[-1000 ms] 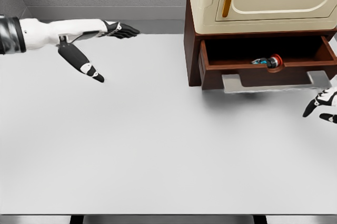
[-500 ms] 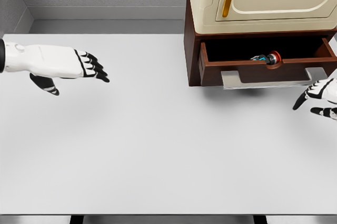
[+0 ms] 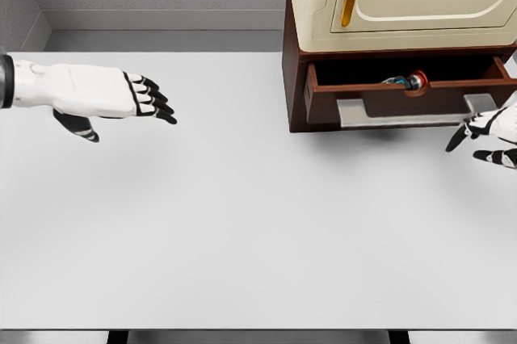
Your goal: Put the switch into the drawer with left arm, and close the drawer with right arm
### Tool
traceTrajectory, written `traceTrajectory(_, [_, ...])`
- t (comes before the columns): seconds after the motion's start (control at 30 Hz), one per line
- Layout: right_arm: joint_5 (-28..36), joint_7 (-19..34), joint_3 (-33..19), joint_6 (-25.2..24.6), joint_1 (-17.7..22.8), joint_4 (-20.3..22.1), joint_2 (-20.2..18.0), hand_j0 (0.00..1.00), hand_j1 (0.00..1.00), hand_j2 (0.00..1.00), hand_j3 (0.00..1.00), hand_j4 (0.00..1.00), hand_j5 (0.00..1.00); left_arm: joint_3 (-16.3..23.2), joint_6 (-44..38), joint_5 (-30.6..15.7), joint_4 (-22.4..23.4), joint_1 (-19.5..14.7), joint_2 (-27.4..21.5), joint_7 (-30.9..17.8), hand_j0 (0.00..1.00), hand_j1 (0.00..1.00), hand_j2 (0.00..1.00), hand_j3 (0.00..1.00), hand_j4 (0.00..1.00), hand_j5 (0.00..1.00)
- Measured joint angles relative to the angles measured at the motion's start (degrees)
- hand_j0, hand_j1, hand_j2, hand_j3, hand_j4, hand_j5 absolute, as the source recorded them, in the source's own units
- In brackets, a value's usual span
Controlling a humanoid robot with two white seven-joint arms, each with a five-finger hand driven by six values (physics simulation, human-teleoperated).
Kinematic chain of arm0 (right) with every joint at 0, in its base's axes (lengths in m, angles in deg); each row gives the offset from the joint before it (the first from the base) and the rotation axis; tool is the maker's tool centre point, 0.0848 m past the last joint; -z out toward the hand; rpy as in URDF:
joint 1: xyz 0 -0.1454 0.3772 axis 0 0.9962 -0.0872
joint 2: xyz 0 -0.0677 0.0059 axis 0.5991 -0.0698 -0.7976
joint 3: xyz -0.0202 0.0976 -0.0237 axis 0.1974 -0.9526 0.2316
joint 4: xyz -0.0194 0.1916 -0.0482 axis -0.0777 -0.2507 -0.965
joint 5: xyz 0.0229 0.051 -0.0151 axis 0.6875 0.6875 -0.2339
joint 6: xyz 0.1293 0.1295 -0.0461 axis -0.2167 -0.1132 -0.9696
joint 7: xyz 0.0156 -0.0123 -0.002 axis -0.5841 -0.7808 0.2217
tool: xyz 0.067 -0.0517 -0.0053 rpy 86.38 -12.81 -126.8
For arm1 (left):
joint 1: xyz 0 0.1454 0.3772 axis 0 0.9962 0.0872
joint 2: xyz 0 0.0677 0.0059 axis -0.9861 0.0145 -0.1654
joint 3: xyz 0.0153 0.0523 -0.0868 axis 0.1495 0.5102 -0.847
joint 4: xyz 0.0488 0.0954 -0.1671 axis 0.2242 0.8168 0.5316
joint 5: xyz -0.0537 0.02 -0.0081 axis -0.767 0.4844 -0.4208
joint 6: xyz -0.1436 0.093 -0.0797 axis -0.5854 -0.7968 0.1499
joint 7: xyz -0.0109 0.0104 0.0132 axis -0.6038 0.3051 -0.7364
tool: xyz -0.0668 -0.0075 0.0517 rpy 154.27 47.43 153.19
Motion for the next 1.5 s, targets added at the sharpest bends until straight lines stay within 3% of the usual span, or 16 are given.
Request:
traceTrajectory(0.4, [-0.23,-0.08,2.84,0.15,-4.31,-2.99,0.29,0.59,0.59,0.59,0.59,0.59,0.59,-0.59,0.01,-0.93,-0.69,0.09,0.05,0.00,1.00,1.00,1.00,1.00,1.00,1.00])
traceTrajectory(0.5, [-0.38,-0.04,4.91,0.25,-9.23,-4.40,0.67,0.59,0.59,0.59,0.59,0.59,0.59,-0.59,0.01,-0.95,-0.65,0.18,0.04,0.00,1.00,1.00,1.00,1.00,1.00,1.00])
traceTrajectory(0.7, [4.19,-1.27,7.52,-2.07,-9.67,-5.71,1.41,0.59,0.59,0.59,0.59,0.59,0.59,-0.60,0.00,-0.97,-0.65,0.18,0.02,0.00,1.00,1.00,1.00,1.00,1.00,1.00])
traceTrajectory(0.9, [0.46,-0.30,8.67,-0.39,-9.76,-6.43,1.86,0.60,0.60,0.60,0.60,0.60,0.60,-0.61,0.00,-0.98,-0.67,0.18,0.04,0.00,1.00,1.00,1.00,1.00,1.00,1.00])
traceTrajectory(0.97, [-0.02,-0.26,9.10,-0.17,-11.78,-7.24,1.97,0.60,0.60,0.60,0.60,0.60,0.60,-0.60,0.00,-1.00,-0.67,0.18,0.05,0.00,1.00,1.00,1.00,1.00,1.00,1.00])
traceTrajectory(1.5, [-0.63,-0.21,12.61,0.10,-15.91,-10.51,3.23,0.60,0.60,0.60,0.60,0.60,0.60,-0.60,0.01,-0.99,-0.65,0.26,0.22,0.00,1.00,1.00,1.00,1.00,1.00,1.00])
